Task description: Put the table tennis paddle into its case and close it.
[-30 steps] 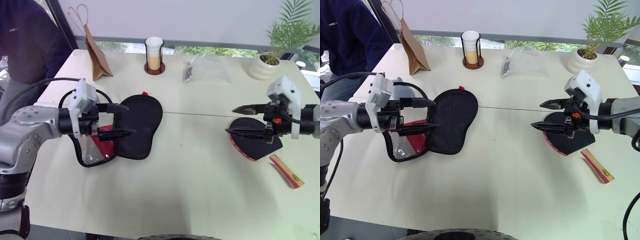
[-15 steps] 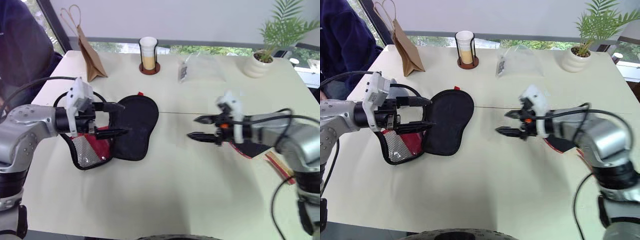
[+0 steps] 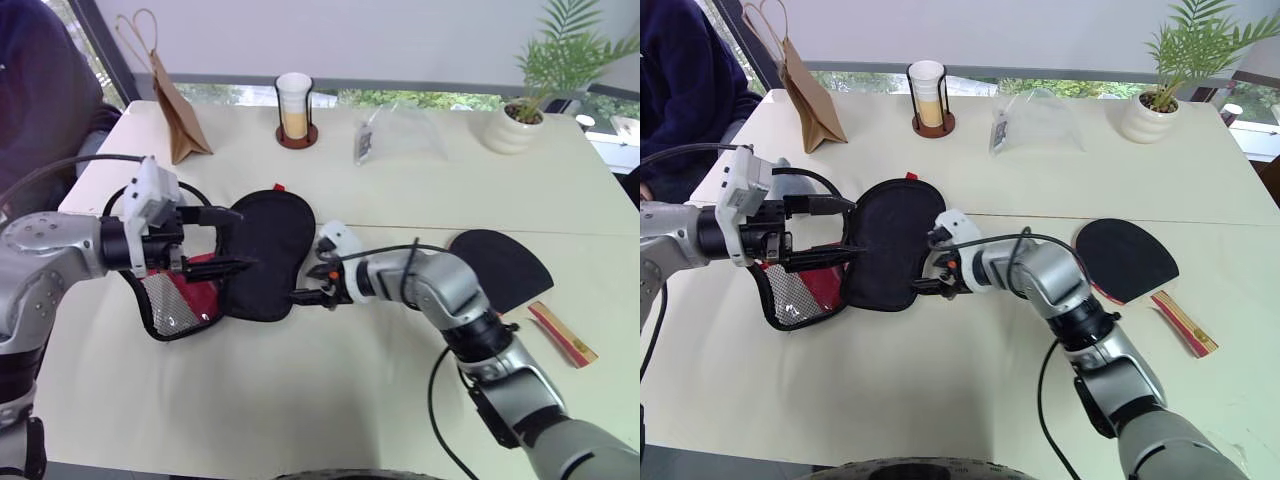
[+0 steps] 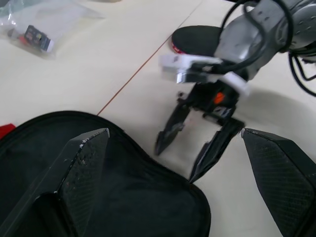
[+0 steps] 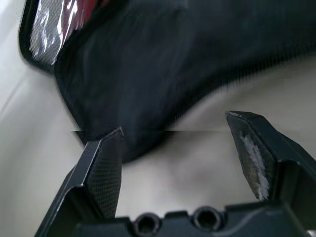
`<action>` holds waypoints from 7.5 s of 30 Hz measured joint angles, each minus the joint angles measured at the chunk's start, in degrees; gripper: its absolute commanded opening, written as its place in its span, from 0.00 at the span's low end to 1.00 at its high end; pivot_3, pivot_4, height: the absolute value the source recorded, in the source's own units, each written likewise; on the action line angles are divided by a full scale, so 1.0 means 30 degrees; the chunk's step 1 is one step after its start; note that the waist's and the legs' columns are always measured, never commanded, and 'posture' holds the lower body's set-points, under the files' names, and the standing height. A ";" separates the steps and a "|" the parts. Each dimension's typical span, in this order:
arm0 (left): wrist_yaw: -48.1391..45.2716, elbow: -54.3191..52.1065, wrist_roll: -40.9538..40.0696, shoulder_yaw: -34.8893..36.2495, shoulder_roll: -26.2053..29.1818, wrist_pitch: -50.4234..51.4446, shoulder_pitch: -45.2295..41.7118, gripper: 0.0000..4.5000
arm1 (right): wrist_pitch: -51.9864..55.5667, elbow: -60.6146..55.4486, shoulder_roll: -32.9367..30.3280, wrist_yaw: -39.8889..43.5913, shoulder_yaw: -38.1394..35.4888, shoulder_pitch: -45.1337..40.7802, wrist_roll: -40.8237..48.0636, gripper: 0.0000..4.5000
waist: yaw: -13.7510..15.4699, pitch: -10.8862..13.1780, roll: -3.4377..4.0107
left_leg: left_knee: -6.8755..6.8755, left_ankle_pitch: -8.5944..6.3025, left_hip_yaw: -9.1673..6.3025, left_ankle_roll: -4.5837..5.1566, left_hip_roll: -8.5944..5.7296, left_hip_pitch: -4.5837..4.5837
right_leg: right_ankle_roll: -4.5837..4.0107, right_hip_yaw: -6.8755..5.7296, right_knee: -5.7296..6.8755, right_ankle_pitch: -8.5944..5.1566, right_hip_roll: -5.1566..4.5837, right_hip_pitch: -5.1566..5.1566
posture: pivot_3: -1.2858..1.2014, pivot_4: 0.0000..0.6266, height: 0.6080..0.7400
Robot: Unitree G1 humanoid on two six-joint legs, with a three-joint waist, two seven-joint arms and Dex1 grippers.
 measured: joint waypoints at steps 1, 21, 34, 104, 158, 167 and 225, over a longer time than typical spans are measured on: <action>0.0034 -0.0063 -0.0032 -0.0010 0.0000 0.0022 0.0078 1.00 | -0.0229 0.0286 0.0215 -0.0023 0.0164 -0.0154 -0.0274 0.80 | -0.0045 -0.0003 -0.0005 | -0.0005 0.0002 0.0000 -0.0003 0.0001 0.0003 | 0.0000 -0.0001 0.0033 0.0000 0.0004 -0.0002 | 0.52 0.24 1.00; 0.0931 -0.0776 -0.0321 0.0685 0.0083 0.0025 0.0907 1.00 | -0.3518 0.1125 0.0308 0.1411 0.2607 -0.0486 -0.4419 0.02 | -0.0228 -0.0027 -0.0045 | -0.0033 0.0004 -0.0003 -0.0011 -0.0016 0.0038 | -0.0005 -0.0002 0.0043 -0.0003 -0.0014 -0.0009 | 0.52 0.24 1.00; 0.1031 -0.0621 -0.0048 0.0401 -0.0105 -0.0354 0.0500 1.00 | -0.5167 -0.3875 -1.0957 0.9219 0.0859 0.2496 -0.3100 0.02 | 0.0494 -0.0017 -0.0056 | 0.0011 -0.0069 -0.0012 0.0121 -0.0057 0.0029 | -0.0002 -0.0003 -0.0047 -0.0002 -0.0070 0.0046 | 0.52 0.24 1.00; -0.2006 0.1962 0.2097 -0.4024 -0.3480 -0.2187 -0.3053 1.00 | -0.8199 0.1692 -1.6121 1.0443 -1.4984 1.5651 -0.3963 0.18 | 0.0574 0.0004 -0.0042 | 0.0030 -0.0022 0.0018 0.0046 -0.0006 0.0075 | 0.0005 0.0010 -0.0092 -0.0004 -0.0009 0.0153 | 0.52 0.24 1.00; -0.2387 0.3170 0.3300 -0.4751 -0.4564 -0.3014 -0.3556 1.00 | 0.9802 -1.2402 -0.7730 -0.3062 -0.9696 0.7342 0.2395 0.81 | 0.0494 0.0001 -0.0043 | 0.0027 -0.0020 0.0018 0.0047 -0.0012 0.0011 | 0.0005 0.0017 -0.0044 -0.0003 -0.0004 0.0041 | 0.52 0.24 1.00; -0.3360 0.3714 0.3524 -0.3914 -0.1822 -0.3414 -0.3026 1.00 | 0.9795 -1.2386 -0.7730 -0.2189 -1.1067 0.5849 0.3575 0.98 | 0.0310 0.0003 -0.0042 | 0.0005 -0.0028 0.0019 0.0059 -0.0005 0.0010 | 0.0004 0.0016 -0.0050 -0.0004 0.0005 0.0018 | 0.52 0.24 1.00; -0.4889 1.0125 0.7250 -0.5869 -0.9058 -0.7230 -0.7587 1.00 | -0.0329 -0.1574 -1.4312 0.6576 -0.8340 0.6914 0.3785 0.98 | 0.0538 0.0012 -0.0060 | 0.0049 -0.0020 0.0064 0.0055 0.0001 0.0002 | 0.0014 0.0050 -0.0041 0.0002 -0.0007 0.0025 | 0.52 0.24 1.00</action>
